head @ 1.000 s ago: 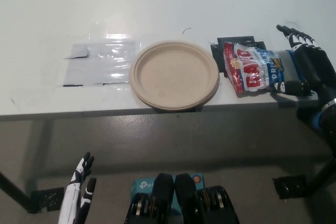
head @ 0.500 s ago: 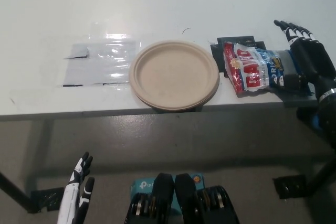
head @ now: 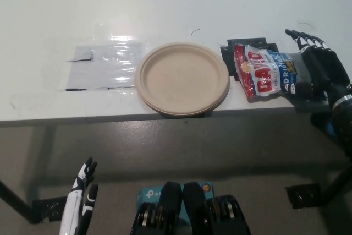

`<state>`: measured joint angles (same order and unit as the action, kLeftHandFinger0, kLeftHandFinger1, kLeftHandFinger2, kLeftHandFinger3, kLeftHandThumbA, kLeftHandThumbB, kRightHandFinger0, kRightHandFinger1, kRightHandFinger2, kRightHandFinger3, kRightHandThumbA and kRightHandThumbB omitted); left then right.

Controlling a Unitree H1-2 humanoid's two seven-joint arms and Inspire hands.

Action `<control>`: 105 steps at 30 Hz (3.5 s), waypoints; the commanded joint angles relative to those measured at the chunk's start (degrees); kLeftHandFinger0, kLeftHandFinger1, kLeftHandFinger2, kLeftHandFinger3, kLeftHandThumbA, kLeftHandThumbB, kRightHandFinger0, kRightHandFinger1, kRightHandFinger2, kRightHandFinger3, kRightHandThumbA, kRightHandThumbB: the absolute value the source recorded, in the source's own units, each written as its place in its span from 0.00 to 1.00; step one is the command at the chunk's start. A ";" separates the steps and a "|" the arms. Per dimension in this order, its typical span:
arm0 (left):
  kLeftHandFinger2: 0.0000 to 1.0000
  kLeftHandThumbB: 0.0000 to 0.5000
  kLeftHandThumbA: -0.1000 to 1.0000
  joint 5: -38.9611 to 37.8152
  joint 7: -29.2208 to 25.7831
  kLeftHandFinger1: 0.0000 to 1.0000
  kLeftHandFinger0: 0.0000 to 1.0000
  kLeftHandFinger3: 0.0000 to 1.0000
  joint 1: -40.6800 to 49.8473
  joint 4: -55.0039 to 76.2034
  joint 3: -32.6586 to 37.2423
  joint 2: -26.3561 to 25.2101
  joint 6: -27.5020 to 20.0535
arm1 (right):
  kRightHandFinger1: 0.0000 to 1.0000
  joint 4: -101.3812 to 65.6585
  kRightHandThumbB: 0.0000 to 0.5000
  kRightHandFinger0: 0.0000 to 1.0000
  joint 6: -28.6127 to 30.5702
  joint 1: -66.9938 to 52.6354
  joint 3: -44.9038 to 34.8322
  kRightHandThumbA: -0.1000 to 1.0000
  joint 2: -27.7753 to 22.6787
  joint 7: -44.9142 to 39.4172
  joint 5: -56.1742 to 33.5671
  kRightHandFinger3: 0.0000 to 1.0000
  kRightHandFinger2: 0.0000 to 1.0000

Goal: The robot picks up a small bag of sunflower seeds on the right hand side and take it to the empty plate on the left hand side then pours some sunflower seeds on to the plate.

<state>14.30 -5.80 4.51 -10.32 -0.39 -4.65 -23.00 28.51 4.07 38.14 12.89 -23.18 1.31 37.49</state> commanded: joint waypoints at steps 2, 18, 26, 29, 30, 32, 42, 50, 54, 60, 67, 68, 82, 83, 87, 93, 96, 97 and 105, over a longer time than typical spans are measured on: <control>1.00 0.22 1.00 -0.95 -0.92 1.00 1.00 1.00 -0.31 0.50 -0.46 -0.32 -2.21 | 1.00 -5.40 0.76 1.00 1.46 0.92 -1.14 1.00 -2.87 -2.40 -2.90 1.00 1.00; 1.00 0.27 1.00 -1.30 -1.25 1.00 1.00 1.00 0.85 0.27 -0.85 -0.36 -2.99 | 1.00 -22.49 0.76 1.00 -0.23 -6.31 -3.91 1.00 -5.09 -10.22 -8.86 1.00 1.00; 1.00 0.24 1.00 -1.16 -1.29 1.00 1.00 1.00 0.65 -0.13 -0.87 -0.36 -3.66 | 1.00 -18.62 0.76 1.00 -0.41 -4.50 -2.75 1.00 -4.80 -10.88 -7.18 1.00 1.00; 1.00 0.23 1.00 -1.37 -1.13 1.00 1.00 1.00 0.66 -0.11 -0.89 -0.33 -3.35 | 1.00 -14.35 0.73 1.00 1.35 -3.04 -2.71 1.00 -3.96 -10.13 -8.22 1.00 1.00; 1.00 0.23 1.00 -1.30 -1.17 1.00 1.00 1.00 0.35 0.06 -0.98 -0.42 -3.25 | 1.00 -12.86 0.75 1.00 1.65 -2.03 -2.63 1.00 -3.68 -9.95 -8.32 1.00 1.00; 1.00 0.23 1.00 -1.56 -1.09 1.00 1.00 1.00 0.37 0.13 -1.02 -0.32 -3.13 | 1.00 -11.17 0.75 1.00 1.92 -1.11 -2.28 1.00 -3.36 -9.68 -7.96 1.00 1.00; 1.00 0.22 1.00 -1.81 -0.76 1.00 1.00 1.00 0.61 0.44 -1.11 -0.17 -3.18 | 1.00 -4.11 0.75 1.00 2.40 2.69 -0.21 1.00 -1.88 -8.50 -5.99 1.00 1.00; 1.00 0.23 1.00 -1.72 -0.99 1.00 1.00 1.00 0.59 0.11 -1.16 -0.10 -3.50 | 1.00 -3.35 0.77 1.00 2.14 3.70 1.23 1.00 -1.62 -7.67 -4.39 1.00 1.00; 1.00 0.19 1.00 -1.78 -0.87 1.00 1.00 1.00 0.85 0.52 -1.12 -0.12 -3.42 | 1.00 -2.67 0.79 1.00 1.92 3.86 1.40 1.00 -1.69 -8.11 -4.47 1.00 1.00; 1.00 0.19 1.00 -2.41 -0.68 1.00 1.00 1.00 1.06 0.62 -1.21 -0.12 -3.20 | 1.00 -1.45 0.79 1.00 2.47 3.94 2.06 1.00 -2.01 -7.65 -3.15 1.00 1.00; 1.00 0.19 1.00 -2.92 -0.67 1.00 1.00 1.00 1.30 0.32 -1.19 -0.07 -3.61 | 1.00 0.54 0.82 1.00 2.97 4.40 2.16 1.00 -2.15 -7.64 -3.18 1.00 1.00; 1.00 0.19 1.00 -2.84 -0.71 1.00 1.00 1.00 1.30 0.30 -1.18 -0.08 -3.58 | 1.00 0.63 0.83 1.00 3.01 4.42 2.19 1.00 -2.22 -7.63 -3.10 1.00 1.00; 1.00 0.23 1.00 -3.01 -0.72 1.00 1.00 1.00 1.36 0.34 -1.05 -0.05 -3.58 | 1.00 2.48 0.80 1.00 3.84 4.98 1.86 1.00 -2.31 -6.10 -2.49 1.00 1.00; 1.00 0.23 1.00 -3.13 -0.69 1.00 1.00 1.00 1.34 0.25 -1.06 -0.05 -3.68 | 1.00 2.73 0.79 1.00 3.88 5.08 1.78 1.00 -2.22 -5.96 -2.62 1.00 1.00; 1.00 0.22 1.00 -2.81 -0.83 1.00 1.00 1.00 1.37 0.75 -1.15 -0.08 -3.44 | 1.00 2.85 0.77 1.00 3.82 5.65 1.50 1.00 -2.14 -6.12 -3.10 1.00 1.00; 1.00 0.22 1.00 -3.18 -0.69 1.00 1.00 1.00 1.45 1.02 -1.13 0.05 -3.38 | 1.00 4.68 0.78 1.00 4.16 6.95 2.06 1.00 -2.51 -4.82 -1.76 1.00 1.00; 1.00 0.20 1.00 -2.88 -0.75 1.00 1.00 1.00 1.83 0.98 -1.11 -0.12 -3.68 | 1.00 6.11 0.79 1.00 4.52 7.56 2.45 1.00 -2.32 -4.57 -1.62 1.00 1.00; 1.00 0.20 1.00 -3.06 -0.64 1.00 1.00 1.00 1.84 1.05 -1.13 -0.15 -3.58 | 1.00 6.47 0.80 1.00 4.57 7.84 2.53 1.00 -2.33 -4.53 -1.57 1.00 1.00; 1.00 0.17 1.00 -4.71 -0.37 1.00 1.00 1.00 1.88 0.47 -1.15 -0.35 -3.92 | 1.00 7.28 0.84 1.00 3.67 9.09 3.24 1.00 -2.24 -4.73 -0.99 1.00 1.00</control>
<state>10.80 -5.77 6.11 -10.62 -1.37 -4.67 -24.63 36.04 7.07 42.98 16.16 -24.28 -5.45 35.91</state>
